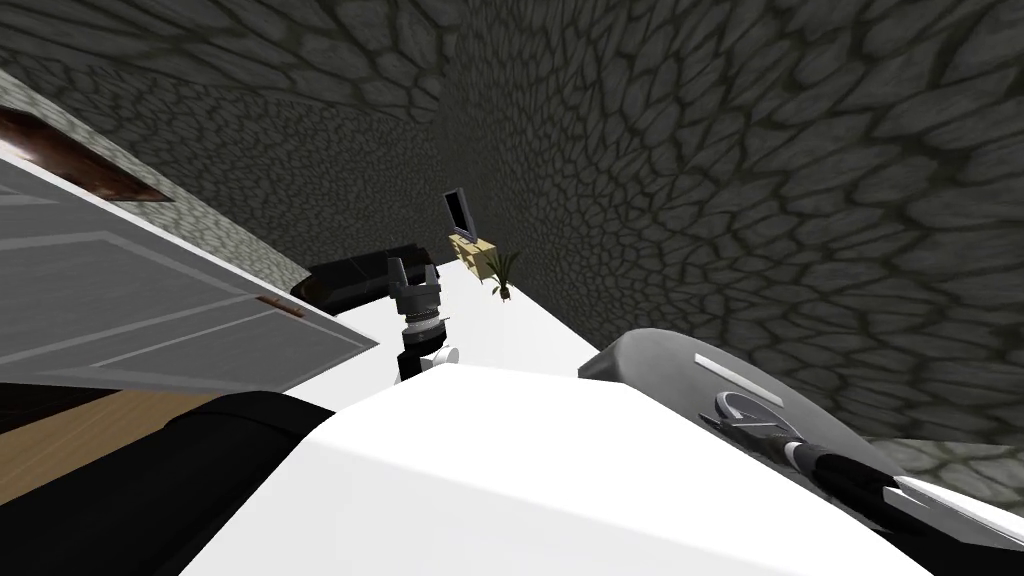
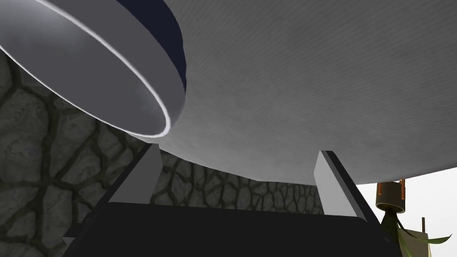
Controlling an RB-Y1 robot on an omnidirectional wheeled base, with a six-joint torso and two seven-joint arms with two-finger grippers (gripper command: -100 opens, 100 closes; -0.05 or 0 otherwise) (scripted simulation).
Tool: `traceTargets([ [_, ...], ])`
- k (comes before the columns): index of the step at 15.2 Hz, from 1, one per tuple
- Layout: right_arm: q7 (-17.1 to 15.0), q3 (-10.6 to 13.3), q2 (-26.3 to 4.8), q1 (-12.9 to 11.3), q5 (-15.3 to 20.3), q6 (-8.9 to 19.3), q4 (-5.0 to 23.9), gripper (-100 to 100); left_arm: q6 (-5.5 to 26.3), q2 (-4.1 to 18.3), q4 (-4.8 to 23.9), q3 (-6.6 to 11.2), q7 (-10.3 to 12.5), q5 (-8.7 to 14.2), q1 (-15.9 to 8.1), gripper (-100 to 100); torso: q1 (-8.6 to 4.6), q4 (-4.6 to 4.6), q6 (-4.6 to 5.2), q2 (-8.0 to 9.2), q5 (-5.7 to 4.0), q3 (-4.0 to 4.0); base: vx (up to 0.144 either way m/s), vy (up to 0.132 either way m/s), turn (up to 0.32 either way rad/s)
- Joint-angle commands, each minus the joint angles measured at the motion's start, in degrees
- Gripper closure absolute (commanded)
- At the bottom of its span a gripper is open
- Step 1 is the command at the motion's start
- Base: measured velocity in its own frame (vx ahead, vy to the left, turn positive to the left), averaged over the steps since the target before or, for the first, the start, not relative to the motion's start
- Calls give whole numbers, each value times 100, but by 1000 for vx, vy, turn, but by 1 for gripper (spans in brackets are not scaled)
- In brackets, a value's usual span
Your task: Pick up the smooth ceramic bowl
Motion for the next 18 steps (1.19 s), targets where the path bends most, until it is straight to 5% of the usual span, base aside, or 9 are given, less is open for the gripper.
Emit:
traceTargets([
  [1,23,135,-11,-70,70,-12,218,-100,0,0,0,0,0,0,0,0,0,0,0,0,0,0,39,-56,106],
  [7,119,618,44,33,286,-2,738,-100,0,0,0,0,0,0,0,0,-11,1,1,5,-5,3,56,-78,124],
  [12,211,439,277,147,471,384,337,-100,0,0,0,1,0,0,1,0,-6,1,3,1,-4,2,67,-71,-52],
  [13,192,457,226,112,419,271,434,-100,0,0,0,1,0,0,1,0,-6,0,2,-3,-5,-1,59,-45,-18],
  [14,203,455,241,111,432,295,428,100,0,0,0,0,0,0,0,0,2,1,1,2,-2,1,20,-17,5],
  [18,197,454,243,111,427,292,427,100,0,-1,0,0,0,0,0,0,22,6,-3,25,4,14,2,-2,1],
])
